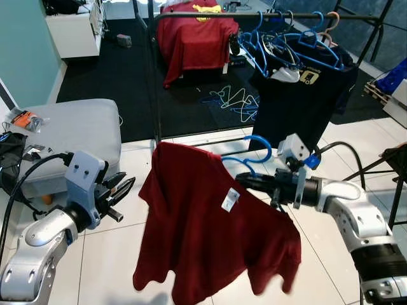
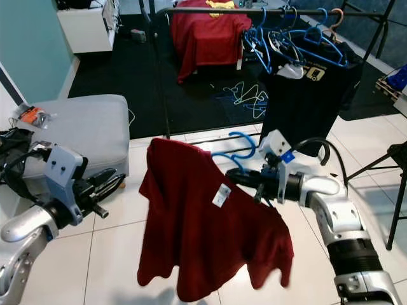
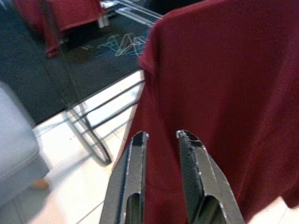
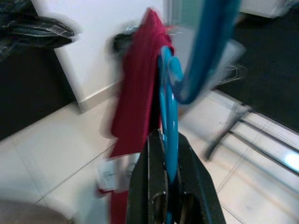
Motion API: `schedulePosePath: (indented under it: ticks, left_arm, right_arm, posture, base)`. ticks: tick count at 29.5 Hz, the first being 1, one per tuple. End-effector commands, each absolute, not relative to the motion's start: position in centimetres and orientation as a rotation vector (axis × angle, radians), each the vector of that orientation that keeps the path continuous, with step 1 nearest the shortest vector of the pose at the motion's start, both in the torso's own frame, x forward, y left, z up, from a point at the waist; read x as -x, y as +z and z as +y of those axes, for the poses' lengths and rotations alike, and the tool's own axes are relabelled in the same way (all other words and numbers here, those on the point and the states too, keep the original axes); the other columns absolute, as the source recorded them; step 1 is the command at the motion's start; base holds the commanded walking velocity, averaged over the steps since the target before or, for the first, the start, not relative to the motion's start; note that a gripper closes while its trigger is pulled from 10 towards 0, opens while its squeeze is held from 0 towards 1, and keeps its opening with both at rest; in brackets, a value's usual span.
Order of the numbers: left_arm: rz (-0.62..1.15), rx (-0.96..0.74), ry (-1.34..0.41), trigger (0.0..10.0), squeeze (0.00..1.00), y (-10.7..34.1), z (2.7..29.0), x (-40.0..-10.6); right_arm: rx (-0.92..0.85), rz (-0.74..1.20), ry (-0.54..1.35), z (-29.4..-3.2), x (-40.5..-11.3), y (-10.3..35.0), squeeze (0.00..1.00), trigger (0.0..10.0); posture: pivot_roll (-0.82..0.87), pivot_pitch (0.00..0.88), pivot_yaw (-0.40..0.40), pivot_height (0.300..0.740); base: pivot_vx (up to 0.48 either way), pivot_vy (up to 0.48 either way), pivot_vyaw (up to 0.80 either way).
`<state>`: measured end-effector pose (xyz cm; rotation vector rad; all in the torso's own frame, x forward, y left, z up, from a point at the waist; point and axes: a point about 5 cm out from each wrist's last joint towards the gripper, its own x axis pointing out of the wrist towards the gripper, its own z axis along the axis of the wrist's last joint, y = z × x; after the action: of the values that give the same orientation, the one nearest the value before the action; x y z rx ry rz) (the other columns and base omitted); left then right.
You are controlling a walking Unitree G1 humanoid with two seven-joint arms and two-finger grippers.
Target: Hang hanger
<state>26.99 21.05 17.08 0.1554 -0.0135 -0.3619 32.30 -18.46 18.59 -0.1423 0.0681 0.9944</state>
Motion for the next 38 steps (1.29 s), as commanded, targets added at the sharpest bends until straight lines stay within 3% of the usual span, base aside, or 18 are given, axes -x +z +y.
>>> schedulePosePath:
  ticks: [1, 3, 5, 9, 13, 19, 23, 30, 38]
  left_arm:
    - [0.060, -0.160, -0.215, 10.0, 0.00, 15.6, 21.3, -27.7]
    - [0.060, -0.160, -0.215, 10.0, 0.00, 15.6, 21.3, -27.7]
    - [0.155, -0.071, -0.027, 10.0, 0.00, 13.5, 20.5, -29.0]
    - [0.196, 0.018, 0.007, 10.0, 0.00, 12.8, 19.0, -29.6]
    - [0.225, 0.072, 0.021, 10.0, 0.00, 12.6, 18.4, -29.9]
    - [0.244, 0.091, 0.029, 10.0, 0.00, 12.6, 18.3, -30.0]
    - [0.236, 0.069, 0.009, 10.0, 0.00, 13.3, 18.1, -29.9]
    - [0.172, -0.123, -0.003, 10.0, 0.00, 13.8, 18.8, -29.6]
    - [0.169, -0.111, 0.023, 10.0, 0.00, 13.9, 18.9, -29.5]
  right_arm:
    - [0.114, 0.073, 0.840, -18.3, -33.3, 18.3, 0.00, 10.0]
    - [0.114, 0.073, 0.840, -18.3, -33.3, 18.3, 0.00, 10.0]
    - [0.041, 0.123, 0.565, -17.1, -34.4, 15.8, 0.00, 10.0]
    - [-0.123, 0.147, 0.428, -15.5, -34.6, 14.3, 0.00, 10.0]
    - [-0.139, 0.144, 0.457, -13.9, -34.2, 13.8, 0.00, 10.0]
    - [-0.120, 0.146, 0.476, -13.4, -33.9, 13.6, 0.00, 10.0]
    - [-0.066, 0.171, 0.548, -13.1, -33.2, 12.9, 0.00, 10.0]
    - [0.146, 0.267, 0.689, -13.5, -32.2, 12.0, 0.00, 10.0]
    - [0.157, 0.233, 0.695, -14.3, -32.5, 12.8, 0.00, 10.0]
  posture:
    - [-0.01, 0.129, -0.039, 0.740]
    - [-0.01, 0.129, -0.039, 0.740]
    - [-0.01, 0.127, -0.040, 0.740]
    - [-0.01, 0.128, -0.034, 0.740]
    - [-0.01, 0.128, -0.034, 0.740]
    - [-0.01, 0.129, -0.036, 0.740]
    - [-0.01, 0.128, -0.033, 0.740]
    - [-0.01, 0.117, -0.030, 0.740]
    - [-0.01, 0.107, -0.033, 0.740]
  base:
    - [0.000, 0.000, 0.00]
    - [0.000, 0.000, 0.00]
    - [0.000, 0.000, 0.00]
    - [0.000, 0.000, 0.00]
    - [0.000, 0.000, 0.00]
    - [0.000, 0.000, 0.00]
    - [0.000, 0.000, 0.80]
    - [0.000, 0.000, 0.80]
    - [0.000, 0.000, 0.80]
